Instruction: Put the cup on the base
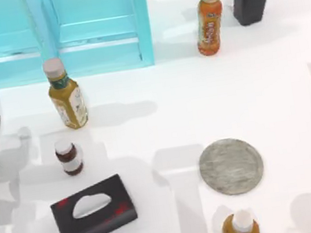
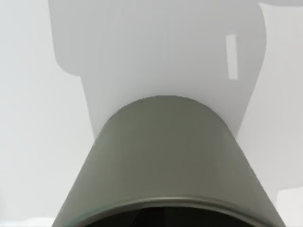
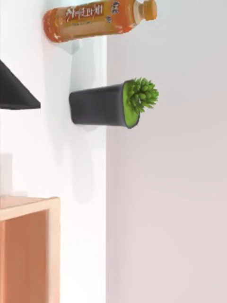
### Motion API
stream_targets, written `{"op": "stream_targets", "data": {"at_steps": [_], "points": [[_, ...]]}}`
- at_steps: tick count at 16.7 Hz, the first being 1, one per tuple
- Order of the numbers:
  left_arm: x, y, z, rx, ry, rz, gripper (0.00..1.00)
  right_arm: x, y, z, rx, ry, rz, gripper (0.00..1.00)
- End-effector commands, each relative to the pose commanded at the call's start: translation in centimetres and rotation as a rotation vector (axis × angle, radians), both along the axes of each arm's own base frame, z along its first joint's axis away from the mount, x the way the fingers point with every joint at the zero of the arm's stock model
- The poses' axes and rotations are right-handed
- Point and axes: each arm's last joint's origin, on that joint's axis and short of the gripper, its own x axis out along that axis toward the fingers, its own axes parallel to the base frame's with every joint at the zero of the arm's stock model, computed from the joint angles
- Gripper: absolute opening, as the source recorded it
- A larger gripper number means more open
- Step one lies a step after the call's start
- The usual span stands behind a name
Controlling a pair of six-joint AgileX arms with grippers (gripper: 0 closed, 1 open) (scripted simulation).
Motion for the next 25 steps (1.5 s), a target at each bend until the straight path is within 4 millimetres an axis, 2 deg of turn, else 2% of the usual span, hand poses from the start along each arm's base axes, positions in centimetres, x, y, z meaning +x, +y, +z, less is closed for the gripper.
{"op": "stream_targets", "data": {"at_steps": [6, 7, 16, 18, 21, 25], "points": [[0.0, 0.0, 0.0, 0.000, 0.000, 0.000, 0.02, 0.0, 0.0, 0.0, 0.000, 0.000, 0.000, 1.00], [0.0, 0.0, 0.0, 0.000, 0.000, 0.000, 0.00, 0.0, 0.0, 0.0, 0.000, 0.000, 0.000, 1.00], [0.0, 0.0, 0.0, 0.000, -0.001, -0.001, 0.00, 0.0, 0.0, 0.0, 0.000, 0.000, 0.000, 1.00], [0.4, -0.3, 0.7, 0.002, -0.018, 0.018, 0.00, 0.0, 0.0, 0.0, 0.000, 0.000, 0.000, 1.00], [2.0, -1.5, 3.1, 0.002, -0.080, 0.095, 0.00, 0.0, 0.0, 0.0, 0.000, 0.000, 0.000, 1.00], [4.5, -5.0, 8.4, -0.032, -0.193, 0.269, 0.00, 0.0, 0.0, 0.0, 0.000, 0.000, 0.000, 1.00]]}}
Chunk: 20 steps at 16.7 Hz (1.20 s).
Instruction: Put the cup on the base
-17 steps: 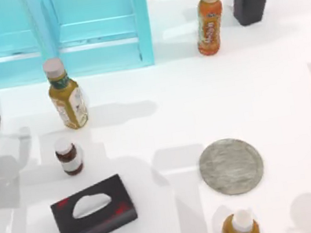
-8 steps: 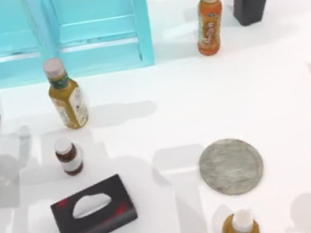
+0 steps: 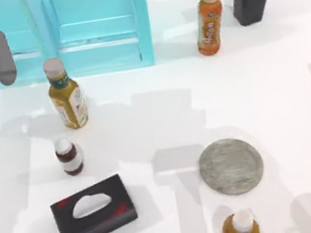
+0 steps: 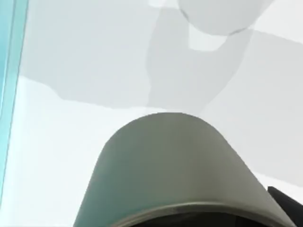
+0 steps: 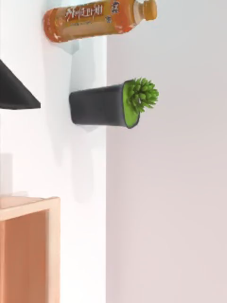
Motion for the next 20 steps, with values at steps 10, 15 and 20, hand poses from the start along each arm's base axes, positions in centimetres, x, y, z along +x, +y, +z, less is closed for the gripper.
{"op": "stream_targets", "data": {"at_steps": [10, 15, 20], "points": [[1.8, -16.8, 9.2, -0.280, -0.067, 0.579, 0.00, 0.0, 0.0, 0.0, 0.000, 0.000, 0.000, 1.00], [-0.5, -27.2, 7.0, -0.326, 0.058, 0.879, 0.00, 0.0, 0.0, 0.0, 0.000, 0.000, 0.000, 1.00], [-4.9, -35.7, 2.7, -0.269, 0.148, 1.127, 0.00, 0.0, 0.0, 0.0, 0.000, 0.000, 0.000, 1.00]]}}
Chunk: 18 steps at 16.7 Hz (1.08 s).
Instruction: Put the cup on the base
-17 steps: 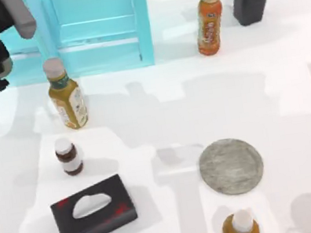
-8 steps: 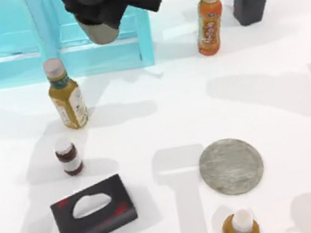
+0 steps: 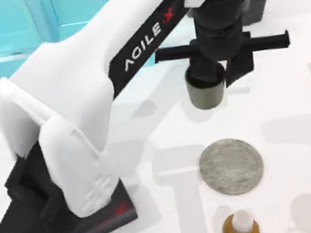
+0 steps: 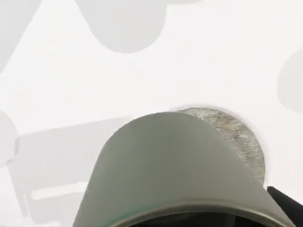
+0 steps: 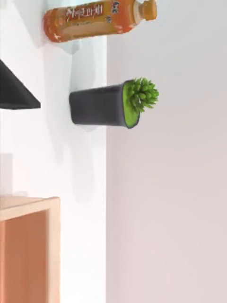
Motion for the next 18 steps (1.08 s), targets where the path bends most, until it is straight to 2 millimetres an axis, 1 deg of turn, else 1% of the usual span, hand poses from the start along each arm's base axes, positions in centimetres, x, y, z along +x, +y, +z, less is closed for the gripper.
{"op": "stream_targets", "data": {"at_steps": [3, 6, 11, 16, 18], "points": [[-2.6, -3.2, -2.4, 0.030, 0.054, 0.094, 0.00, 0.0, 0.0, 0.0, 0.000, 0.000, 0.000, 1.00], [-4.1, -4.8, -3.9, 0.053, 0.079, 0.144, 0.00, 0.0, 0.0, 0.0, 0.000, 0.000, 0.000, 1.00], [-4.3, -5.0, -4.1, 0.056, 0.082, 0.150, 0.00, 0.0, 0.0, 0.0, 0.000, 0.000, 0.000, 1.00], [-3.8, -5.0, -4.3, 0.036, 0.070, 0.156, 0.00, 0.0, 0.0, 0.0, 0.000, 0.000, 0.000, 1.00], [-3.5, -5.0, -5.0, 0.030, 0.067, 0.158, 0.00, 0.0, 0.0, 0.0, 0.000, 0.000, 0.000, 1.00]]}}
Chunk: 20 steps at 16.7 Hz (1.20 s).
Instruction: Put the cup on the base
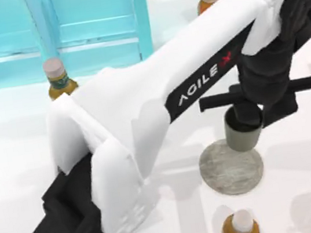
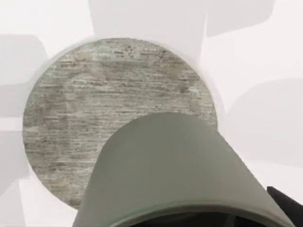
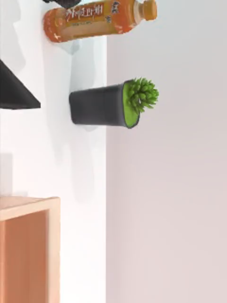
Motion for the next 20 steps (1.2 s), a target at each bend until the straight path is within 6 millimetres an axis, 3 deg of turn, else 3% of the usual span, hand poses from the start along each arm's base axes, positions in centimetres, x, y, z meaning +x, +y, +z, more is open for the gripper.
{"op": "stream_targets", "data": {"at_steps": [6, 13, 20], "points": [[-0.4, 0.4, -4.6, 0.034, 0.025, -0.007, 0.00, 0.0, 0.0, 0.0, 0.000, 0.000, 0.000, 1.00], [-0.5, 0.6, -5.5, 0.026, 0.018, -0.008, 0.00, 0.0, 0.0, 0.0, 0.000, 0.000, 0.000, 1.00], [-0.5, 0.6, -5.5, 0.026, 0.018, -0.008, 0.53, 0.0, 0.0, 0.0, 0.000, 0.000, 0.000, 1.00]]}}
